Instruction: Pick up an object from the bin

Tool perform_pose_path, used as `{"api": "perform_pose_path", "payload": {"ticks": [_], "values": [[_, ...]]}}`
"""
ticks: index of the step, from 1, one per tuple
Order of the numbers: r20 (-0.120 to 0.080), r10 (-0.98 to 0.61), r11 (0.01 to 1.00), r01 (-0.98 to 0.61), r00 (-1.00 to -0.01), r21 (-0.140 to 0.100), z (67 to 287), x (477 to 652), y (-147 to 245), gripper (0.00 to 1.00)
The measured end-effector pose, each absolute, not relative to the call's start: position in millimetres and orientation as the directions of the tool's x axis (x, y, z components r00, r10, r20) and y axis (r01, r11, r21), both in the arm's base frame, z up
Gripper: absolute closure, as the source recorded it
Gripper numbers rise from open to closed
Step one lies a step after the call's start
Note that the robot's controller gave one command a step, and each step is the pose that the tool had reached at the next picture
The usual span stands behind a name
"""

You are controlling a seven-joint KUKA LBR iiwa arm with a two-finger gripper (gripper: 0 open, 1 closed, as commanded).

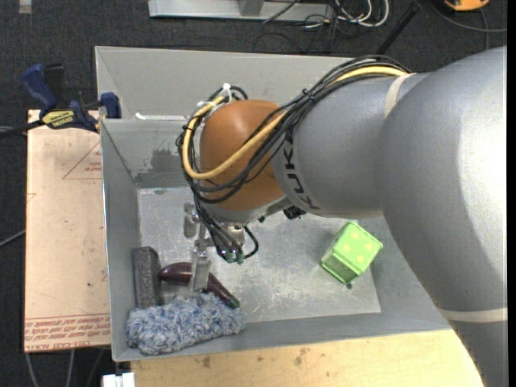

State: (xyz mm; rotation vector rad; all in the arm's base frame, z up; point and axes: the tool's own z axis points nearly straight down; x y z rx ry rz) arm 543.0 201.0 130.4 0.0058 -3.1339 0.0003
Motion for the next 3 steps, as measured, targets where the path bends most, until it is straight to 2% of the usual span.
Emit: {"api": "perform_pose_path", "payload": {"ticks": [1,2,3], "values": [[0.000,0.000,1.000,0.000,-1.000,0.001,134.8,545.3,200.2,0.00],[0.000,-0.042,0.999,-0.042,-0.999,0.001,84.7,517.6,198.8,0.00],[-0.003,-0.048,0.999,-0.048,-0.999,0.001,108.9,518.3,199.3,0.00]]}}
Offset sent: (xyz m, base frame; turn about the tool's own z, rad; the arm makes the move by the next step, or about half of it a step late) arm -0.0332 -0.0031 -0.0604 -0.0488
